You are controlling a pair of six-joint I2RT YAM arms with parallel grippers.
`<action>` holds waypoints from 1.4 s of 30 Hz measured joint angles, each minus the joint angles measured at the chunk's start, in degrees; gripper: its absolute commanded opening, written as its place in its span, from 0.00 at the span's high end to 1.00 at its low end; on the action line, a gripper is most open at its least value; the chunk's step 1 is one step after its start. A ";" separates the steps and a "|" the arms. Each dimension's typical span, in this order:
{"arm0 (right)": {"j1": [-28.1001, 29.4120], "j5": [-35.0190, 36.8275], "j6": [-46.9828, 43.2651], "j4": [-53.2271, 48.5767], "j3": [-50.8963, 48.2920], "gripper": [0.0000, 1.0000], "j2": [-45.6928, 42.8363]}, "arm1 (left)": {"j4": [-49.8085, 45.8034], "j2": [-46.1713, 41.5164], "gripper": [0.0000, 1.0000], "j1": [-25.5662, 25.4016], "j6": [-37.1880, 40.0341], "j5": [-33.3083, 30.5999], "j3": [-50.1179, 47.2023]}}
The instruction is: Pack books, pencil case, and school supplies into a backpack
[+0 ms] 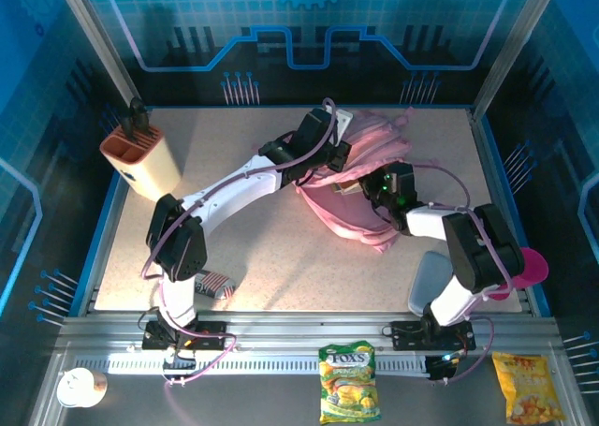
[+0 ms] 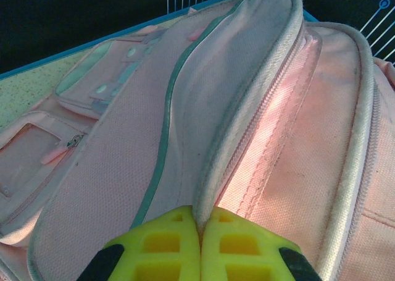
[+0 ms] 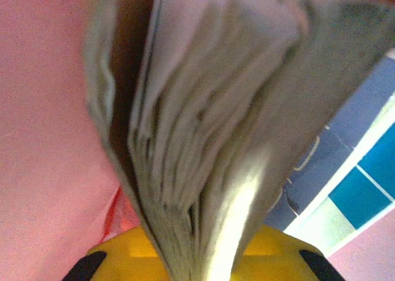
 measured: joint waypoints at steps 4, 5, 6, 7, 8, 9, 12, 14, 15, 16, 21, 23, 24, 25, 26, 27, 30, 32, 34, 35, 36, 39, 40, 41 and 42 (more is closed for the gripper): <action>0.09 -3.39 0.26 0.83 2.67 0.63 4.17 | 0.24 -0.09 1.00 0.11 -0.04 0.24 -0.31; 0.13 -4.24 0.11 1.07 2.93 0.60 4.70 | 0.24 -0.09 1.00 0.17 -0.04 0.24 -0.33; 0.13 -4.90 0.04 1.03 3.04 0.57 4.87 | 0.24 -0.09 1.00 0.28 -0.07 0.28 -0.33; 0.13 -5.53 0.11 0.96 3.04 0.55 4.87 | 0.24 -0.09 1.00 0.35 -0.20 0.39 -0.33; 0.11 -5.99 -0.02 0.85 3.06 0.53 4.85 | 0.24 -0.09 1.00 0.39 -0.24 0.42 -0.33; 0.07 -6.43 -0.09 0.39 3.06 0.50 4.63 | 0.24 -0.09 1.00 0.48 -0.44 0.44 -0.33; -0.31 -7.74 -0.42 -2.69 2.58 0.40 2.29 | 0.22 -0.09 1.00 0.79 -1.07 0.92 -0.33; -1.03 -8.57 -0.81 -5.05 1.20 0.35 -0.98 | 0.22 -0.11 1.00 1.03 -1.36 1.29 -0.33; -1.51 -8.85 -1.01 -6.23 0.17 0.33 -3.19 | 0.22 -0.11 1.00 1.16 -1.49 1.38 -0.33; -1.99 -8.98 -1.31 -7.50 -0.85 0.32 -5.57 | 0.22 -0.11 1.00 1.27 -1.51 1.62 -0.33; -3.93 -7.37 -3.54 -16.96 -5.97 0.28 -19.50 | 0.20 -0.11 1.00 1.68 -1.97 2.62 -0.44; -4.17 -5.03 -4.76 -22.29 -7.85 0.27 -25.62 | 0.17 -0.11 1.00 1.86 -2.64 3.32 -0.57; -4.28 -3.48 -5.42 -25.35 -8.83 0.26 -29.18 | 0.17 -0.11 1.00 1.92 -2.93 3.76 -0.68; -4.39 -1.84 -6.16 -28.41 -9.51 0.25 -32.68 | 0.11 -0.07 1.00 2.03 -3.08 4.35 -0.76; -4.48 -0.15 -6.78 -31.21 -9.86 0.24 -35.76 | 0.07 -0.02 0.97 2.08 -3.28 4.81 -0.83; -4.57 1.75 -7.54 -34.07 -10.03 0.24 -39.12 | 0.04 0.02 0.93 2.16 -3.54 5.55 -1.05; -4.70 6.67 -10.34 -40.96 -9.92 0.22 -47.93 | 0.04 0.11 0.72 2.34 -4.96 8.00 -1.92; -4.74 9.81 -12.35 -45.57 -8.87 0.20 -51.93 | 0.13 0.11 0.59 2.43 -6.14 9.66 -2.47; -4.79 12.37 -14.53 -49.44 -6.88 0.18 -53.94 | 0.46 0.09 0.48 2.43 -7.04 10.88 -3.13; -4.83 13.29 -15.54 -50.69 -5.92 0.17 -54.31 | 0.63 0.02 0.44 2.47 -7.58 11.26 -3.69; -4.83 14.12 -16.61 -51.76 -4.83 0.16 -54.38 | 0.83 -0.11 0.41 2.54 -7.96 11.58 -4.52; -4.83 14.95 -19.21 -53.81 -2.27 0.13 -53.35 | 1.75 -1.53 0.34 3.28 -10.19 11.98 -9.27; -4.83 14.93 -20.00 -54.16 -1.57 0.12 -52.57 | 2.10 -2.36 0.33 3.82 -11.19 12.04 -11.32; -4.83 14.80 -20.46 -54.34 -1.09 0.12 -51.71 | 2.47 -3.23 0.33 4.52 -12.37 12.20 -13.38; -4.83 14.53 -20.98 -54.31 -0.81 0.10 -50.69 | 3.48 -4.46 0.33 5.60 -13.99 12.31 -16.20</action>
